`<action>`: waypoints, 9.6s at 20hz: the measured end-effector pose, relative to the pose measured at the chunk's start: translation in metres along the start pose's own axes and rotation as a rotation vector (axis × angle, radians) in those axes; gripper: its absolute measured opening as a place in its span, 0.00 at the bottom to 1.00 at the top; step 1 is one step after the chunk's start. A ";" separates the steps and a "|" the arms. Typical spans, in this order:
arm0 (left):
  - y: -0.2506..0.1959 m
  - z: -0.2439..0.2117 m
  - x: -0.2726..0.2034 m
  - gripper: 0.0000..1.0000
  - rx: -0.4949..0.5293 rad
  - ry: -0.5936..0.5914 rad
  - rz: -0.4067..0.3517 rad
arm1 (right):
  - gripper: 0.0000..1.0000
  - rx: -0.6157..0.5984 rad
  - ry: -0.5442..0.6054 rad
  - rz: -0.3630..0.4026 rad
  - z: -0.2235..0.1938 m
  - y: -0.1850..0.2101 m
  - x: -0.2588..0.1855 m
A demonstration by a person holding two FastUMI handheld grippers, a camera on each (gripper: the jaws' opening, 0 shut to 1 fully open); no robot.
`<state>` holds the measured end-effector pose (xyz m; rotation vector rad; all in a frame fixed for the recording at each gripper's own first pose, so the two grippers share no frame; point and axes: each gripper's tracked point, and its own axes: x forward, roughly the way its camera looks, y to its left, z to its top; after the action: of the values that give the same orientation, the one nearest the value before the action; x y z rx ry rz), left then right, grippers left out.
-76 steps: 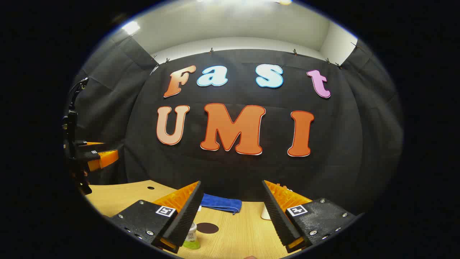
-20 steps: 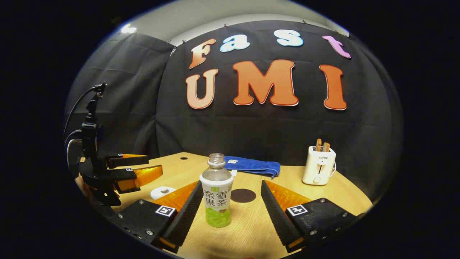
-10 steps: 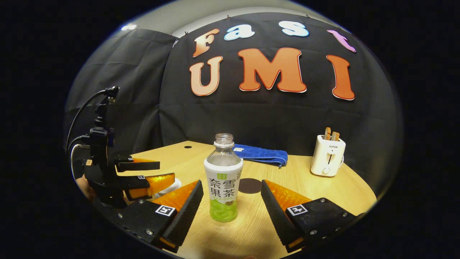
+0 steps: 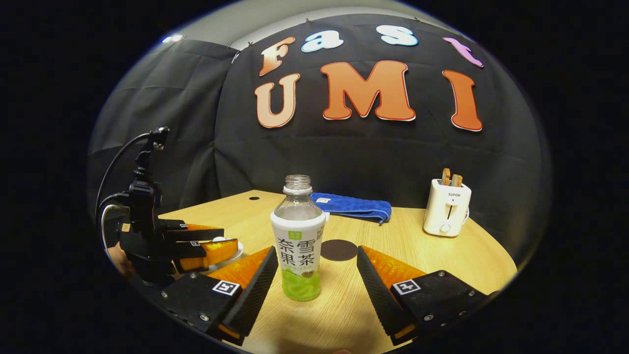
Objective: Open the teacup lid with one hand, grasp the water bottle and pour water into the teacup with the other hand; after pouring, place the water bottle on the coaster and then close the teacup lid.
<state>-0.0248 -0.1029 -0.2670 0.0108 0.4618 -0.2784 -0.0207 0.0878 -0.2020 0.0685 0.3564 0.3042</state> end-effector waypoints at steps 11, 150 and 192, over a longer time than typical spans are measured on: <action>0.003 0.006 0.002 0.28 -0.011 -0.019 0.024 | 0.97 -0.014 0.034 0.007 -0.011 0.001 0.004; 0.199 -0.026 -0.106 0.30 -0.094 -0.069 0.364 | 0.62 -2.006 -0.398 -0.490 0.095 0.058 0.082; 0.146 0.027 -0.093 0.30 -0.056 -0.150 0.278 | 0.63 -1.211 -0.180 -0.089 0.040 0.065 0.090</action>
<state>-0.0538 0.0602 -0.2094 -0.0008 0.3144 0.0076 0.0550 0.1761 -0.1869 -1.1000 -0.0463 0.3808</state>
